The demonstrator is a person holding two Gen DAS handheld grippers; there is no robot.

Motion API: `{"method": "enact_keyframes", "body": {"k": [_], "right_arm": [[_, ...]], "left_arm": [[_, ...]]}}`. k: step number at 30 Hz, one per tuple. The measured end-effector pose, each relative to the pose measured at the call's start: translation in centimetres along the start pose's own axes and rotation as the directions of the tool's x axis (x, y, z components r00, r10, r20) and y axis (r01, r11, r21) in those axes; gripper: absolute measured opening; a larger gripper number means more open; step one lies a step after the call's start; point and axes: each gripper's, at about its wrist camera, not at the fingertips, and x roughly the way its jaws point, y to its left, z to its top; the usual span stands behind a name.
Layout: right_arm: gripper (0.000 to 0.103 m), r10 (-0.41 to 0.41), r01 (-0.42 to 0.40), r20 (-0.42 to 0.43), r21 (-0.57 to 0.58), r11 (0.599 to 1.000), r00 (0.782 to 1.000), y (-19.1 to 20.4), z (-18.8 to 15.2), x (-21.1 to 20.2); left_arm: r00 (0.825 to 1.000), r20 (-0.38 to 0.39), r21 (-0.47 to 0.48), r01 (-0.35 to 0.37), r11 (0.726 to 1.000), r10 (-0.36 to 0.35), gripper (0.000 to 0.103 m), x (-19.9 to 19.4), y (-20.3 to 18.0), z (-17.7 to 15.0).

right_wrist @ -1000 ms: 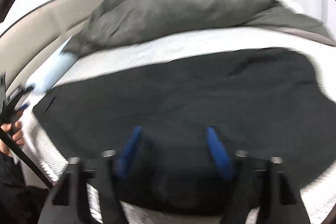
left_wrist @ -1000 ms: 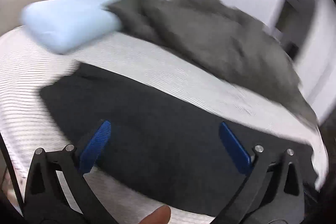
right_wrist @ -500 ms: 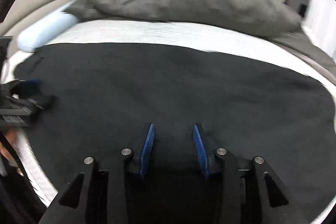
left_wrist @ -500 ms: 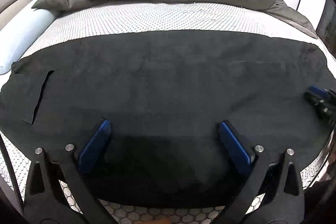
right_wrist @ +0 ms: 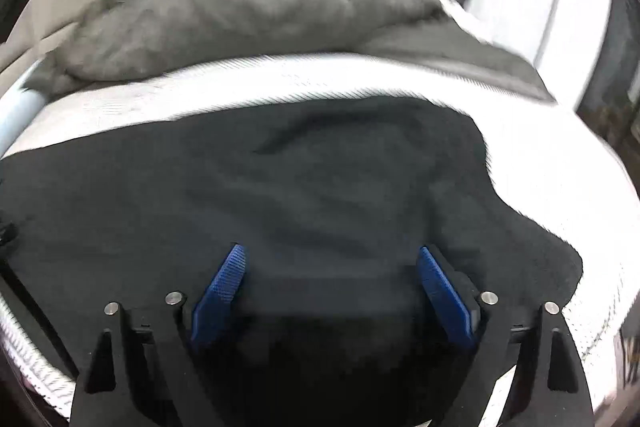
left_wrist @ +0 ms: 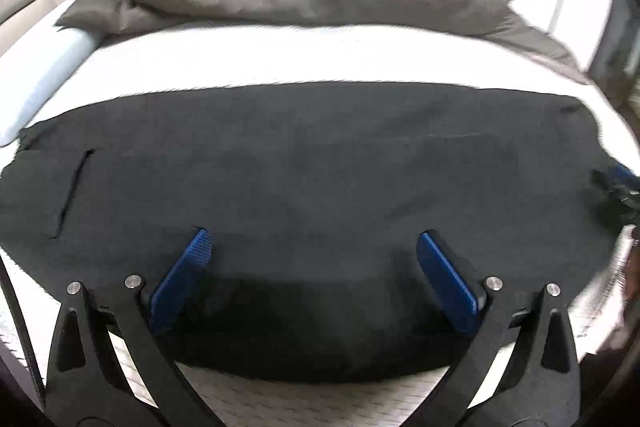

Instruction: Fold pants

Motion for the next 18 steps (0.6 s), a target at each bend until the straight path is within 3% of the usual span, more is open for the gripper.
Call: {"method": "enact_keyframes", "body": {"k": [4,7,8,11,13,15,18], "right_arm": [[0.097,0.198,-0.200,0.068,0.033,0.979,0.978,4.6,-0.9,-2.1],[0.097,0.342,-0.343,0.034,0.047,0.938,0.939,7.9,-2.5,-1.8],[0.097,0.351,-0.351,0.018,0.032,0.936,0.936,8.9,-3.0,-1.5],[0.097,0.250,-0.249,-0.004,-0.117,0.961,0.968,10.5,-4.7,-1.6],[0.097,0.209,-0.206,0.007,-0.146,0.968,0.978,9.1,-5.1,-2.0],[0.097,0.174,-0.172,0.004,-0.138,0.975,0.985,6.1,-5.3,-2.5],[0.097,-0.032,0.034,0.019,-0.121,0.992,0.999,-0.1,-5.5,-2.2]], "left_arm": [[0.999,0.005,0.075,0.054,0.996,-0.054,0.102,-0.1,-4.4,-1.1],[0.999,-0.012,0.121,0.054,0.991,-0.053,0.103,0.7,-6.2,-2.2],[0.999,-0.007,0.130,0.046,0.990,-0.045,0.103,0.7,-6.4,-2.5],[0.999,-0.018,0.117,0.050,0.992,-0.048,0.103,0.8,-6.3,-2.9],[0.999,-0.021,0.091,0.041,0.995,-0.040,0.103,1.0,-6.0,-2.8],[0.999,-0.023,0.086,0.037,0.996,-0.035,0.103,1.3,-5.9,-2.5],[0.999,-0.021,0.088,0.035,0.996,-0.033,0.103,1.3,-5.6,-2.5]]}}
